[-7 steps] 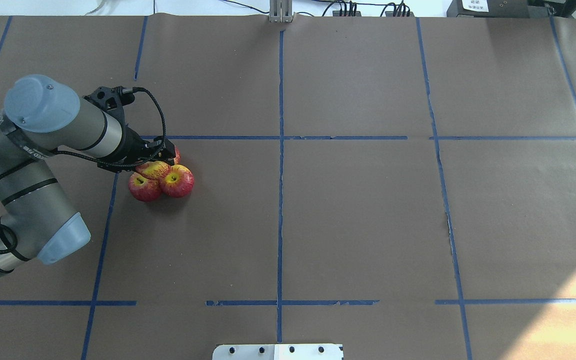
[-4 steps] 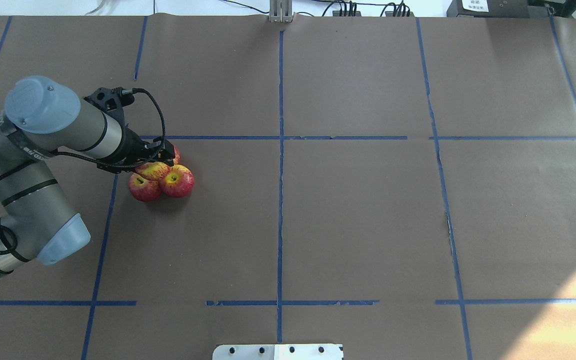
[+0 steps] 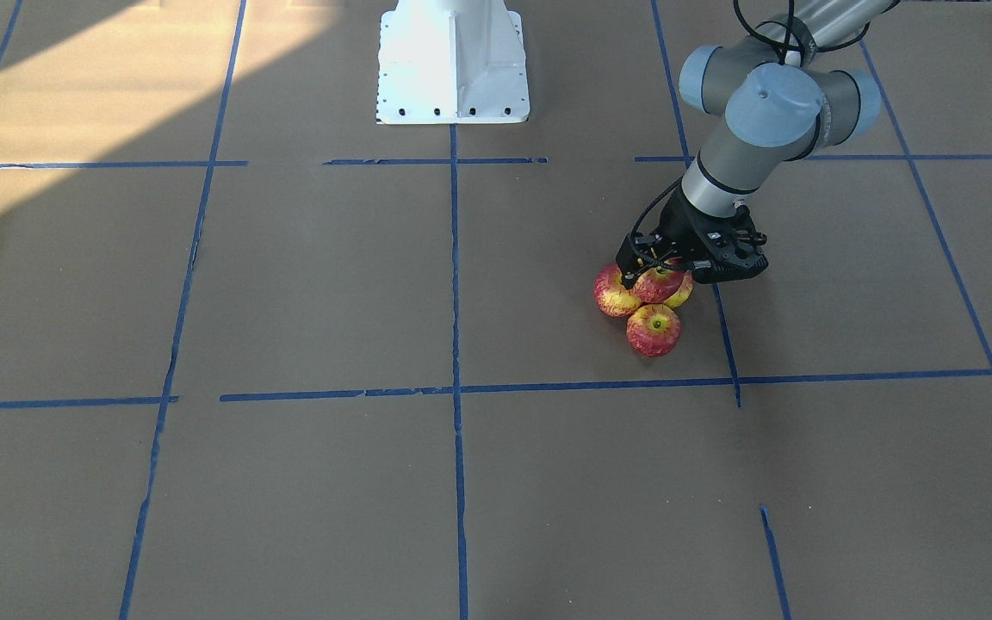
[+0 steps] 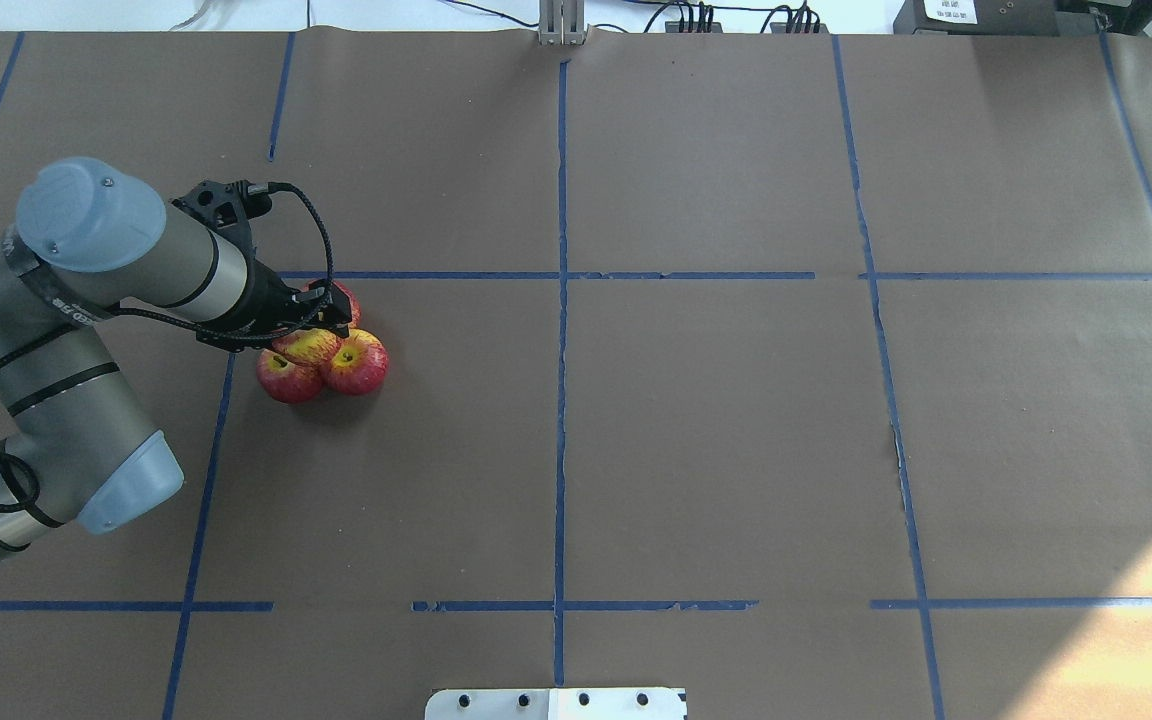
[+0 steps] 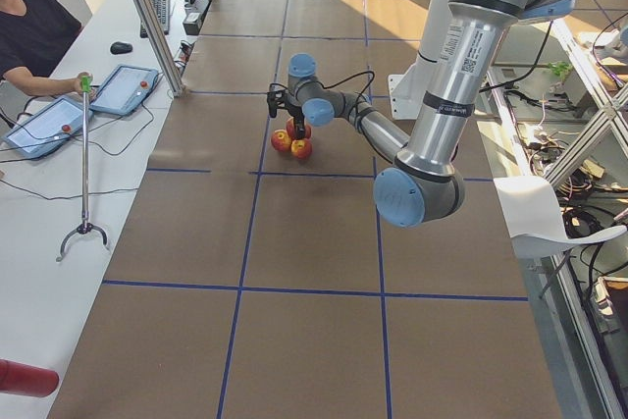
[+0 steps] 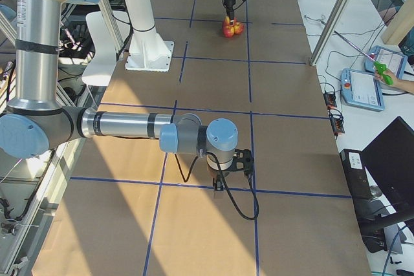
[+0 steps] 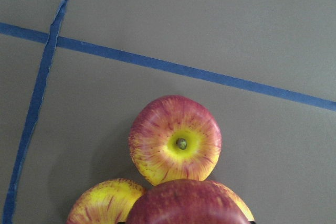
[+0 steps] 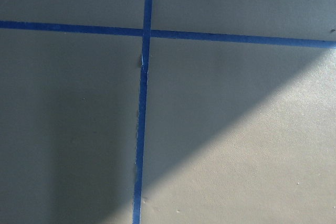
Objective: Stack apples
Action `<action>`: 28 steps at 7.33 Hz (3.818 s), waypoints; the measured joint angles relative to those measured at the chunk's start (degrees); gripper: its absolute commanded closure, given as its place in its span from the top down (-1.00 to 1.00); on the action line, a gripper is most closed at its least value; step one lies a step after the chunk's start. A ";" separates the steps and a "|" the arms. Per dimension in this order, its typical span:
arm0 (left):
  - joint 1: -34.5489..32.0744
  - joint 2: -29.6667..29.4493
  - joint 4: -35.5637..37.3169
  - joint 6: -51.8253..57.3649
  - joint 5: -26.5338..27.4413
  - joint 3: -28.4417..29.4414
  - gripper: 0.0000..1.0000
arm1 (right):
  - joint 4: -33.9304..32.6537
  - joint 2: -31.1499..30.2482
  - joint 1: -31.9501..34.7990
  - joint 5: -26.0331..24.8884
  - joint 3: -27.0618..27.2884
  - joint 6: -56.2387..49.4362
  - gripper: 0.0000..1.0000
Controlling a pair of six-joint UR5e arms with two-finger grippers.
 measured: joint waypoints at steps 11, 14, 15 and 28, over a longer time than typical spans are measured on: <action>-14.87 11.19 0.07 20.49 -6.85 -6.36 1.00 | -0.03 0.00 0.00 0.00 0.00 0.02 1.00; -28.51 21.92 0.08 45.78 -12.46 -5.71 1.00 | -0.03 0.00 0.00 0.00 0.00 0.01 1.00; -32.71 24.46 0.35 53.82 -13.36 -4.35 1.00 | -0.01 0.00 0.00 0.00 0.00 0.00 1.00; -54.47 22.44 24.93 89.39 -17.90 6.96 1.00 | -0.01 0.00 0.00 0.00 0.00 0.00 1.00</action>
